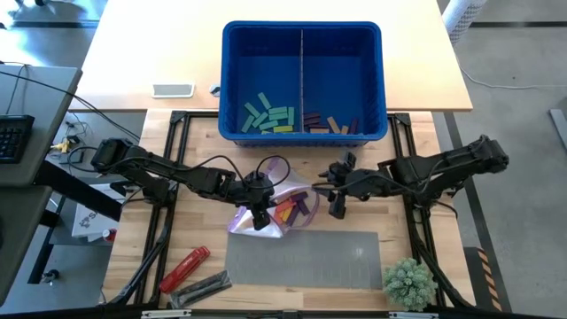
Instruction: Sort blocks
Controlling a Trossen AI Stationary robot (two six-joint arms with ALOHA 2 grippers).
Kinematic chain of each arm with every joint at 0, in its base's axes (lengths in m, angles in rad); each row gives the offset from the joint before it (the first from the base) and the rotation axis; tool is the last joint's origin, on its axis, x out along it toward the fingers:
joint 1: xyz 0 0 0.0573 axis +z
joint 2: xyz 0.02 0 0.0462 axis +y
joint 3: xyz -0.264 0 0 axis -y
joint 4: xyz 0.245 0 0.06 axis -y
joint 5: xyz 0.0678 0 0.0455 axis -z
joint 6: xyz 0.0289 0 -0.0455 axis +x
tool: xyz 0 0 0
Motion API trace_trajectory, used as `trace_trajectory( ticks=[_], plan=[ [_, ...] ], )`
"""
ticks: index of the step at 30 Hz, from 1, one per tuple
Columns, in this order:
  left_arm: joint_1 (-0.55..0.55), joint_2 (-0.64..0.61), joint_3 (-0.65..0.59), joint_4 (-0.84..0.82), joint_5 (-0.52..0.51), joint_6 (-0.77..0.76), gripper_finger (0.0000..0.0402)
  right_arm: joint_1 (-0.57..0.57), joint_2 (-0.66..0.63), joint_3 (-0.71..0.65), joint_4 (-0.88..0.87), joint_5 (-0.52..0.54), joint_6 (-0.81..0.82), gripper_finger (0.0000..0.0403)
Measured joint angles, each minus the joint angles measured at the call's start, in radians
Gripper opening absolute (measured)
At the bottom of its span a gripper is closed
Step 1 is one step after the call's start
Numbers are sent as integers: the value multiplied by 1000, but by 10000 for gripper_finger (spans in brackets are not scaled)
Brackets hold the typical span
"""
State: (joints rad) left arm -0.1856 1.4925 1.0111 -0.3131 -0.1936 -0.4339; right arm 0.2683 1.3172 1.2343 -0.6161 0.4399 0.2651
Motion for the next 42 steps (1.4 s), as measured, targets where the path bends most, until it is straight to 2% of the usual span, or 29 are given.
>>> trace_trajectory(
  ticks=[6,16,27,42],
  plan=[
    [0,0,0,4,0,0,0,26,5,-107,27,-31,98,201],
    [0,0,0,3,3,0,0,99,27,-233,173,-67,208,201],
    [0,0,1,3,4,0,0,147,138,-214,252,-84,206,201],
    [0,0,1,4,4,0,0,146,142,-214,259,-75,198,201]
  ],
)
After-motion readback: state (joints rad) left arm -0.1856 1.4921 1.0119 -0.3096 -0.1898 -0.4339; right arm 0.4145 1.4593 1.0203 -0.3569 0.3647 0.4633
